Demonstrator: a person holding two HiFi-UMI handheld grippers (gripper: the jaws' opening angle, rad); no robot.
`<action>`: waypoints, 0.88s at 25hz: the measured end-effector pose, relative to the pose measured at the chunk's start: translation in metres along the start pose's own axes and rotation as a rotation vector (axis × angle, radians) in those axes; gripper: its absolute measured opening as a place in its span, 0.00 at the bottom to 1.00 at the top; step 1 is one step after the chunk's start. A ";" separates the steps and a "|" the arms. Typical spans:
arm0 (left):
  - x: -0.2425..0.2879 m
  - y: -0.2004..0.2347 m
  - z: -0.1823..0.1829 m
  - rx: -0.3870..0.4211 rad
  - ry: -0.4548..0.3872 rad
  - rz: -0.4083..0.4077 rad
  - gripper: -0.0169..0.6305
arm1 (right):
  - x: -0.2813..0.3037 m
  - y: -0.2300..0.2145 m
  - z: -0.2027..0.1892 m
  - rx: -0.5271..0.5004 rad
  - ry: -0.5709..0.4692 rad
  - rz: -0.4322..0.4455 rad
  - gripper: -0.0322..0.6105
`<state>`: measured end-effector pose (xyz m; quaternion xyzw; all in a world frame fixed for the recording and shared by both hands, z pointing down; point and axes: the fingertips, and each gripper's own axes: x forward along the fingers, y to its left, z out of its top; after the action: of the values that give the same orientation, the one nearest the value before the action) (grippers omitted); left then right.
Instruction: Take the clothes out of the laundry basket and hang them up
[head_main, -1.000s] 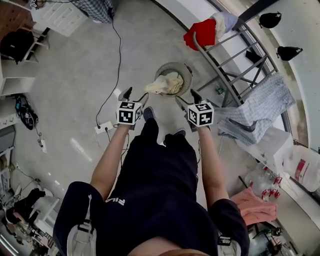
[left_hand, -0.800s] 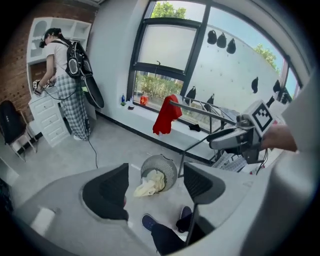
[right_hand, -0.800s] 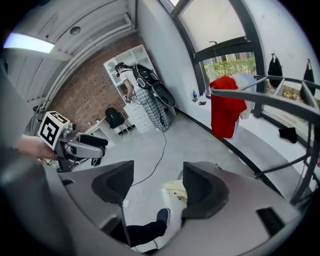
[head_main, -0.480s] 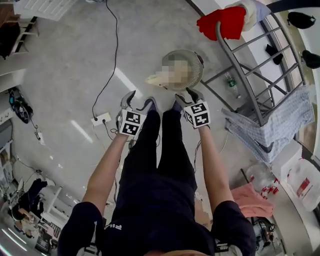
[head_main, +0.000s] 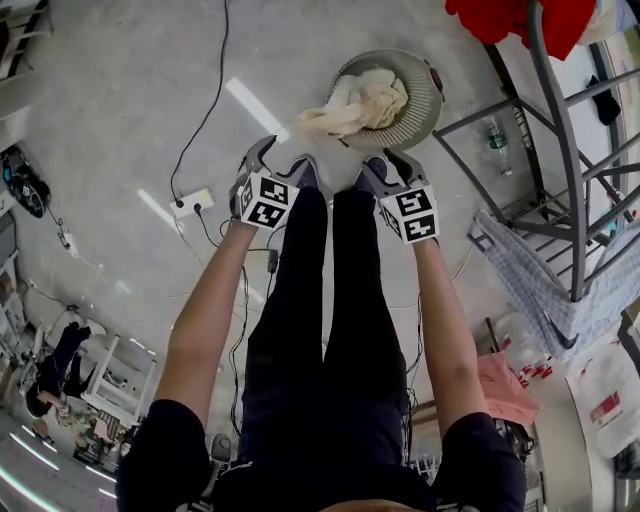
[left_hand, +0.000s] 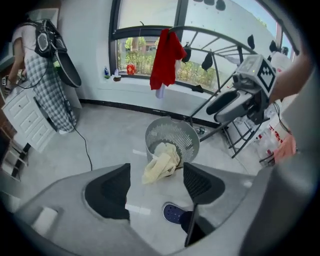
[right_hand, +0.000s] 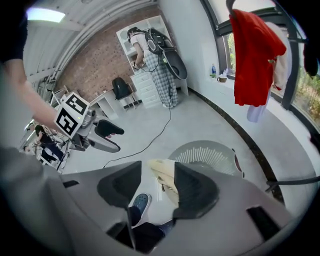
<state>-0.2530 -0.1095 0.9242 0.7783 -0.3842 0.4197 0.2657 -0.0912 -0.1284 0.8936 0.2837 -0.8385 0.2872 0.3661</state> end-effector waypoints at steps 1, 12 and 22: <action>0.012 0.002 -0.008 0.024 0.012 -0.010 0.55 | 0.007 -0.001 -0.003 -0.004 -0.002 0.004 0.37; 0.143 0.025 -0.102 0.173 0.125 -0.046 0.55 | 0.085 -0.032 -0.044 -0.078 -0.003 0.024 0.37; 0.189 0.038 -0.120 0.256 0.089 -0.023 0.28 | 0.122 -0.060 -0.074 -0.033 -0.004 -0.001 0.36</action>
<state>-0.2715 -0.1135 1.1511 0.7907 -0.3065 0.4963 0.1857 -0.0863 -0.1503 1.0467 0.2785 -0.8436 0.2726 0.3694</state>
